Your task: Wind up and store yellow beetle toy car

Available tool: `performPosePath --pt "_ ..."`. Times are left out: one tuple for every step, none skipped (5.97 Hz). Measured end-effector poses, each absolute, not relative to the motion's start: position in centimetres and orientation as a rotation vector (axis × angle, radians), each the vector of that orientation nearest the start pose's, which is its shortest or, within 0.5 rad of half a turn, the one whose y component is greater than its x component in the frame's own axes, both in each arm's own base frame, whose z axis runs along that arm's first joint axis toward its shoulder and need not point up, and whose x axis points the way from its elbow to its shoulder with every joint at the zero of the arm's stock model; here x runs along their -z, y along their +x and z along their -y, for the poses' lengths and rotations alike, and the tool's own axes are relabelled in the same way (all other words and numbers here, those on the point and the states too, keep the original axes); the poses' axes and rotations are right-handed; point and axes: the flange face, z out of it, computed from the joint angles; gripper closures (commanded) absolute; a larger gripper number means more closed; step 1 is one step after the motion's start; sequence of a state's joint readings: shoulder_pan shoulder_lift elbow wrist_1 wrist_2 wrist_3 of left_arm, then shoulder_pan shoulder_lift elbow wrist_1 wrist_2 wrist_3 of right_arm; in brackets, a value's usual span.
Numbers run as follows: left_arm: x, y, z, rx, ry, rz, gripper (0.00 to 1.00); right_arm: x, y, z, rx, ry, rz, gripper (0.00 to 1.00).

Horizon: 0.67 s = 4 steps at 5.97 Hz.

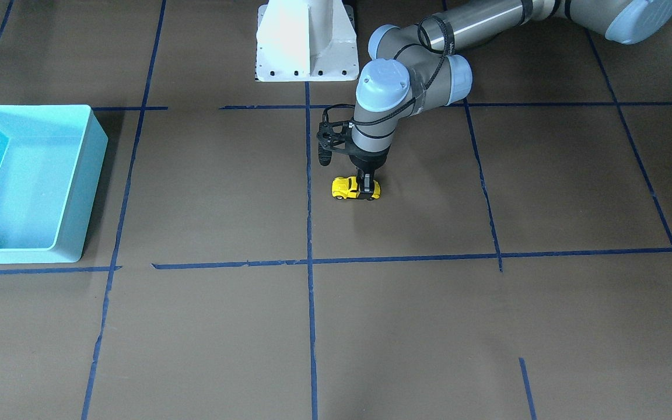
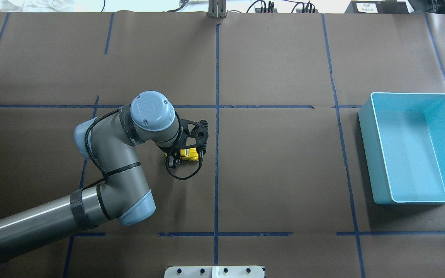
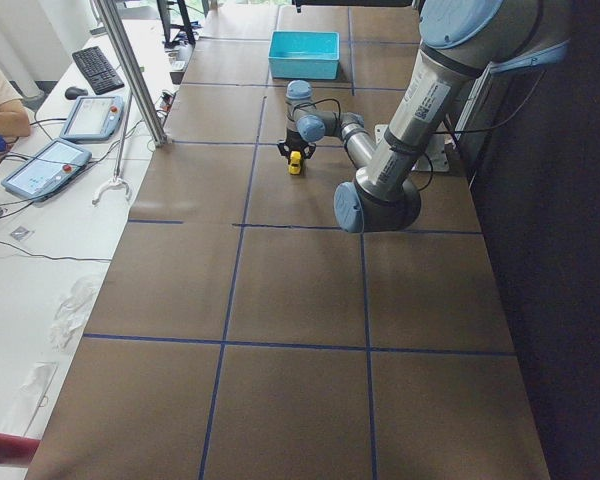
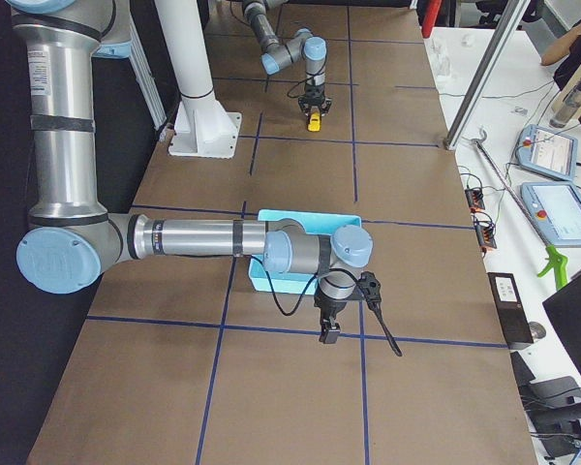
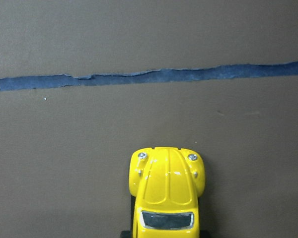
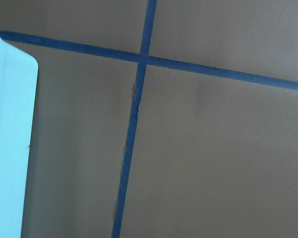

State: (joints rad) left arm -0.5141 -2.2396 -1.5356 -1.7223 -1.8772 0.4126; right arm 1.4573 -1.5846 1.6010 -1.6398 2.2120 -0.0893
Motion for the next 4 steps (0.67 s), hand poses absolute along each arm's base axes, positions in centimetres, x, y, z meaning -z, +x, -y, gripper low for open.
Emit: performPosePath --pt "-26.29 57.13 44.24 -1.495 0.716 -0.578 0.59 -66.6 1.87 48.72 0.179 -0.059 0.641 0.0" --pt "-26.55 56.88 44.15 -1.494 0.715 -0.577 0.59 -66.6 1.87 48.74 0.178 -0.059 0.64 0.0" --pt "-26.8 56.65 44.06 -1.494 0.714 -0.577 0.59 -66.59 1.87 48.75 0.178 -0.059 0.64 0.0" --pt "-26.95 56.5 44.01 -1.493 0.714 -0.576 0.59 -66.59 1.87 48.76 0.177 -0.059 0.64 0.0"
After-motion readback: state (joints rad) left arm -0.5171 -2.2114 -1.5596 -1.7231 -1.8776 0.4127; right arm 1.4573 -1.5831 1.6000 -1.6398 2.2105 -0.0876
